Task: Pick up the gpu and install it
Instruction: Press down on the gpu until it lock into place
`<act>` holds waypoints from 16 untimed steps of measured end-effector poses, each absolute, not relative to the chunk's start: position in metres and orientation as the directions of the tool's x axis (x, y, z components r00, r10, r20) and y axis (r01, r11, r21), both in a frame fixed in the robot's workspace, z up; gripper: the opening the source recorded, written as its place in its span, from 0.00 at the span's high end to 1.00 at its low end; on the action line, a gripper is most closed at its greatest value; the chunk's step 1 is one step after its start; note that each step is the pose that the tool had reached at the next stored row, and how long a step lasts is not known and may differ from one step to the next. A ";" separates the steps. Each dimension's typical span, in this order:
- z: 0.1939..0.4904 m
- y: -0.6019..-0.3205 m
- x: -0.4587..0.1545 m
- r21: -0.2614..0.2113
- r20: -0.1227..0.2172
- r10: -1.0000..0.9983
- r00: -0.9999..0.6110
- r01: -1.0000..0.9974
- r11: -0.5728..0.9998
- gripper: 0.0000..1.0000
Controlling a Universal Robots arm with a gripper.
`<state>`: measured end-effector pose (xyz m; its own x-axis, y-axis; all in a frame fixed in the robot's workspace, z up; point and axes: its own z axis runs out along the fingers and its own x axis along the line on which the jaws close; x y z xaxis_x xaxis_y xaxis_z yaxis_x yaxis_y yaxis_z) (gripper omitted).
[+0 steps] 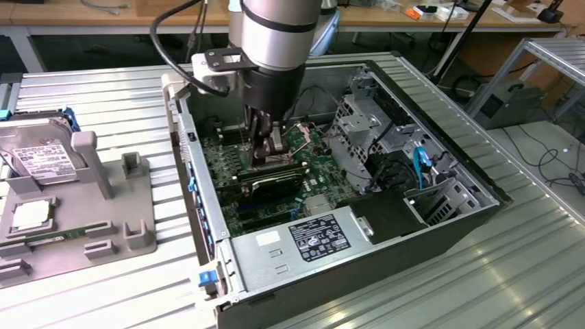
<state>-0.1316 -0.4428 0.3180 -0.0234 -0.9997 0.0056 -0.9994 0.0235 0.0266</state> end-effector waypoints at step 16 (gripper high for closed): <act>0.282 -0.443 -0.139 0.027 0.006 -1.000 -0.023 -0.999 0.023 0.89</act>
